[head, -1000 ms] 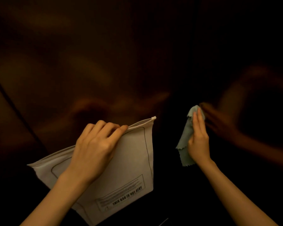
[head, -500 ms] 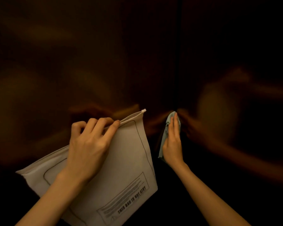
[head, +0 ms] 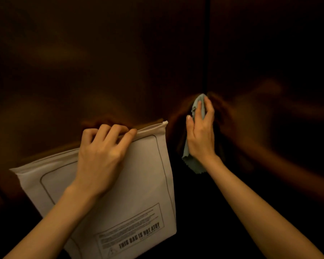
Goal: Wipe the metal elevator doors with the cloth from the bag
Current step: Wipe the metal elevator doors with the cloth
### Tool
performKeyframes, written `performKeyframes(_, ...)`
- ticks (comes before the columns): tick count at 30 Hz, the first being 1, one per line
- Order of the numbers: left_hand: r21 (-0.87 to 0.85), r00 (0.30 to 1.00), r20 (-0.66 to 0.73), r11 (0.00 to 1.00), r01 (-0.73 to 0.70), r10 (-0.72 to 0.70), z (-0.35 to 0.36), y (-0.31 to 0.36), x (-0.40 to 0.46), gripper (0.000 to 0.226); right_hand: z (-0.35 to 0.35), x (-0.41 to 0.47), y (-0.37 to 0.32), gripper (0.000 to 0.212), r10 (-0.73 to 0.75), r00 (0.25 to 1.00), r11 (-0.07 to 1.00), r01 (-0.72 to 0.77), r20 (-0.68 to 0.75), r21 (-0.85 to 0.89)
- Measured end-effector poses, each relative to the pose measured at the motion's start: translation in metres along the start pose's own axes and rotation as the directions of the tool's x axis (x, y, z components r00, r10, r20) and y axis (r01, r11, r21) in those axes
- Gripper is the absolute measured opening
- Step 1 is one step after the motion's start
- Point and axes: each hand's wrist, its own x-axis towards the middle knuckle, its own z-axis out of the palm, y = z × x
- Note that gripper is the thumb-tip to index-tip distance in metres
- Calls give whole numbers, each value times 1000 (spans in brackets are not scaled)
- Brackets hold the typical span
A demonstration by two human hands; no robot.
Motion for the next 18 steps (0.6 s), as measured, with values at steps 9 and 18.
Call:
performKeyframes(9,6,1000,-15,1000,8,-8,1,-2,2,33,8,-84,39,60,-6,973,994,31,232,-108)
performKeyframes(18,21,995,-94,1000,18,-16,-8,-17,24,33,-16,61,-22,66,-150,988,982,152,30,-113)
